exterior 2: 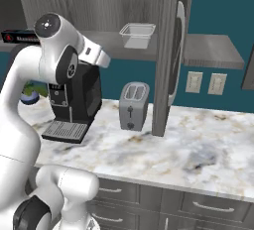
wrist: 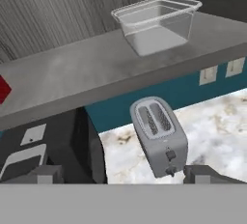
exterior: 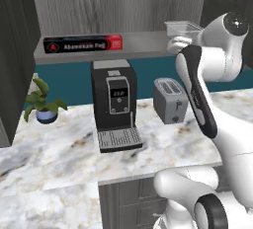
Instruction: Retrieve the tupperware and aluminum foil from the cabinet and place them on the dining counter near the plate with sweet potato and fish to prepare for storing leftovers.
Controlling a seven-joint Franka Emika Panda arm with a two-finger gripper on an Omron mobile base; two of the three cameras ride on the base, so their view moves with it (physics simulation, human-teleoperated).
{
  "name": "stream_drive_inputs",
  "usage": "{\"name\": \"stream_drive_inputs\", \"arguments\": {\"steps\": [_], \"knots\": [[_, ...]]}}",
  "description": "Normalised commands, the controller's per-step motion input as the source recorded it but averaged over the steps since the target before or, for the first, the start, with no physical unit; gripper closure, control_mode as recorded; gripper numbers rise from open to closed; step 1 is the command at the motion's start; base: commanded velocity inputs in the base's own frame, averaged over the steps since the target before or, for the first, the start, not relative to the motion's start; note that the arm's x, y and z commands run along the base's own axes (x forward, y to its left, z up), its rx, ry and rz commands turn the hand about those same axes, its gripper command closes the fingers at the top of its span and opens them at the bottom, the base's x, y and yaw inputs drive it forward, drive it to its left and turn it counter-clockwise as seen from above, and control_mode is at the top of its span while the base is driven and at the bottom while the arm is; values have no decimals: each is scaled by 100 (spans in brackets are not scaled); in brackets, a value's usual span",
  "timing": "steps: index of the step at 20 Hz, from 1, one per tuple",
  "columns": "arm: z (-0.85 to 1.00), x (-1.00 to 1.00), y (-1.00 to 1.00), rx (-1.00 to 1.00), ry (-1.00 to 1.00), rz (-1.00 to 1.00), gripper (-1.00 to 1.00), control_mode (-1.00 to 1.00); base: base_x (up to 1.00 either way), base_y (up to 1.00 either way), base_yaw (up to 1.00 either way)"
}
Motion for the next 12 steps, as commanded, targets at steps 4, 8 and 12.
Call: {"name": "stream_drive_inputs", "arguments": {"steps": [4,8,12], "knots": [[59,12,-24,0,-21,-11,-100,-100,0,0,0],[36,20,-26,0,-10,-13,-100,-100,0,0,0],[13,26,-35,0,9,-14,-100,-100,0,0,0]]}}
